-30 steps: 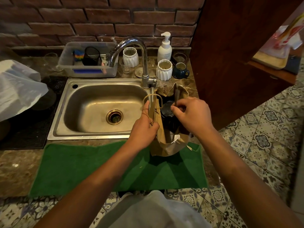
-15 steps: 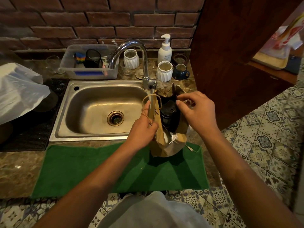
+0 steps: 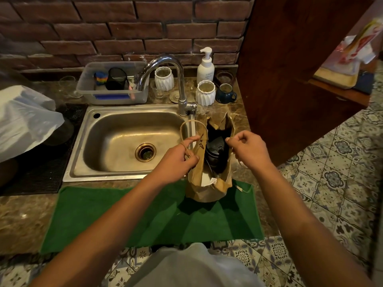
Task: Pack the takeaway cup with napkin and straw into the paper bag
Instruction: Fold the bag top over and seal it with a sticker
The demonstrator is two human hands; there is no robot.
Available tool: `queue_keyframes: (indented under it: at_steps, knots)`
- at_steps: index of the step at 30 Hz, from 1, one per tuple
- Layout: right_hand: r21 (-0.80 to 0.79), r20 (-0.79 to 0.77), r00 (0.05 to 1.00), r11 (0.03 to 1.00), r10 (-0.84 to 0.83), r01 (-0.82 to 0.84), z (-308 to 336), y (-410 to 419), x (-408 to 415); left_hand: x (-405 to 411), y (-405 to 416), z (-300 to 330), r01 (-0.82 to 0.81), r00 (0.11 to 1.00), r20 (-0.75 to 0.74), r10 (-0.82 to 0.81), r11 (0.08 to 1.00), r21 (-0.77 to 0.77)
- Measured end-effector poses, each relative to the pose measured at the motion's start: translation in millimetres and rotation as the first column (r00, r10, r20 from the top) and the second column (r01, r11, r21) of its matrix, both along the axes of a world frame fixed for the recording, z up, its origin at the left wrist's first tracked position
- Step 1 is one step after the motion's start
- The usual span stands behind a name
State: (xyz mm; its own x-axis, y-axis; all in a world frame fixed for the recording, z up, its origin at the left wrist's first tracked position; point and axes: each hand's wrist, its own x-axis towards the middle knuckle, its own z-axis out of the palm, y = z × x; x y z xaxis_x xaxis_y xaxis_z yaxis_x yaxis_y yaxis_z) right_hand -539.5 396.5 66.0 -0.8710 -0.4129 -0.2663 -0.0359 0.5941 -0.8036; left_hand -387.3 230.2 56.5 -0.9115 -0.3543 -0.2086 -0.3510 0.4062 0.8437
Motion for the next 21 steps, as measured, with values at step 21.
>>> queue_keyframes:
  at_steps: [21]
  knots:
    - [-0.248,0.538,0.834,0.923,-0.122,0.295,-15.3,-7.0,23.6,-20.4,12.7,33.9,0.192,0.975,0.146,-0.170,0.969,-0.156]
